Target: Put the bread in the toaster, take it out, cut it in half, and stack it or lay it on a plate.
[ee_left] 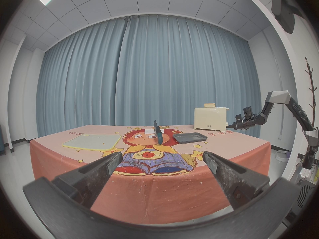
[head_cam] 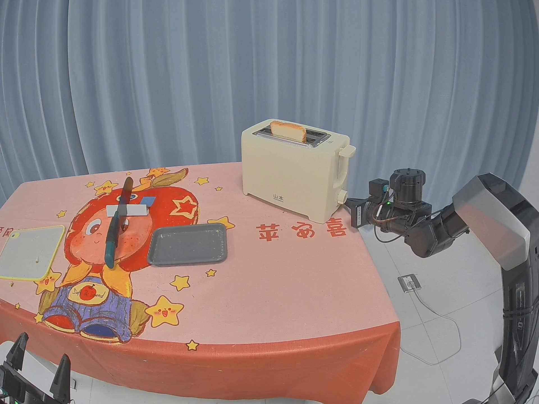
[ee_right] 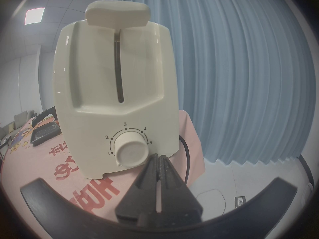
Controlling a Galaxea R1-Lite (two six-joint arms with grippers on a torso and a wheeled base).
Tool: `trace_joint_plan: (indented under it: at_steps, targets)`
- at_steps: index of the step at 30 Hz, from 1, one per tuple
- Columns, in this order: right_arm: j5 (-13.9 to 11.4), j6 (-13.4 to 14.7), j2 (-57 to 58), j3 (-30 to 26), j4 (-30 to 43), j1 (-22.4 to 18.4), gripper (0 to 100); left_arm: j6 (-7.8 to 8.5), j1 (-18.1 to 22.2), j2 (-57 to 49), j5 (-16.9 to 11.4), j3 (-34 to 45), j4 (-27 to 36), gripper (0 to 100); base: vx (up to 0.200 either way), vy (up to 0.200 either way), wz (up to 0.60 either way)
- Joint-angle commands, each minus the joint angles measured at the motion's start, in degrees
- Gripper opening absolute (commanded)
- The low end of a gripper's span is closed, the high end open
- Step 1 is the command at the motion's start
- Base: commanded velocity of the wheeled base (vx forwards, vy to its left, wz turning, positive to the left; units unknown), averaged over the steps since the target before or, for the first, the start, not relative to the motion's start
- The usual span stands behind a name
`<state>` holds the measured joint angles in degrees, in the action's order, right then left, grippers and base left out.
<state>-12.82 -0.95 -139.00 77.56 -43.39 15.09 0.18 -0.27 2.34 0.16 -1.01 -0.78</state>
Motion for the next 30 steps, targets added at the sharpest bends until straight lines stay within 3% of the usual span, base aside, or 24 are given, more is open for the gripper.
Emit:
trace_joint_plan:
  at_steps: [1,30]
  targets:
    - [0.0,0.0,0.2,-0.5,0.0,0.6,0,-0.01,0.0,0.0,0.0,1.0,0.0,100,0.0,0.0,0.0]
    - [0.3,0.2,4.2,-4.8,-0.3,3.0,0,-0.01,0.0,0.0,0.0,1.0,0.0,100,0.0,0.0,0.0]
